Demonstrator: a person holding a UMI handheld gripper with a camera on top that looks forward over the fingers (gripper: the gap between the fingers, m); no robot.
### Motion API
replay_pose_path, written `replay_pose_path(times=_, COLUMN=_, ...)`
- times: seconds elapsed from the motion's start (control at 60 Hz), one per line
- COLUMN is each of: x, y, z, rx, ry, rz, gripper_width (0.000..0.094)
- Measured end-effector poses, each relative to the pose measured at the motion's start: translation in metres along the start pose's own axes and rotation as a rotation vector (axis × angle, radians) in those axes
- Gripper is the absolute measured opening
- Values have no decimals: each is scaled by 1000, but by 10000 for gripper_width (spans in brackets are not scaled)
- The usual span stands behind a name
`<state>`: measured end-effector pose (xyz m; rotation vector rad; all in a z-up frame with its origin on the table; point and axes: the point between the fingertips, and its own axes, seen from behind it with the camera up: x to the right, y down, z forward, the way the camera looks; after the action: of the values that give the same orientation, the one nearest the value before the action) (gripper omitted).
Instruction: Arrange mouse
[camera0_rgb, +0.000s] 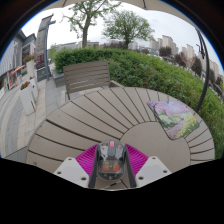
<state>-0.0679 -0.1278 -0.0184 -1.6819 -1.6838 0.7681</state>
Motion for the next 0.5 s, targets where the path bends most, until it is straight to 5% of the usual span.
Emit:
replay_pose_path(times=0.15, x=3, y=-8, z=-12, rx=-24, ry=-45, rz=40, gripper_width=400)
replay_pose_path(times=0.4, x=142, y=-170, z=-20, rx=158, ry=15, rz=83, gripper_width=398)
replay_pose_path(times=0.5, x=221, y=-196, z=20, rx=162, ry=79, rz=50, gripper_width=399)
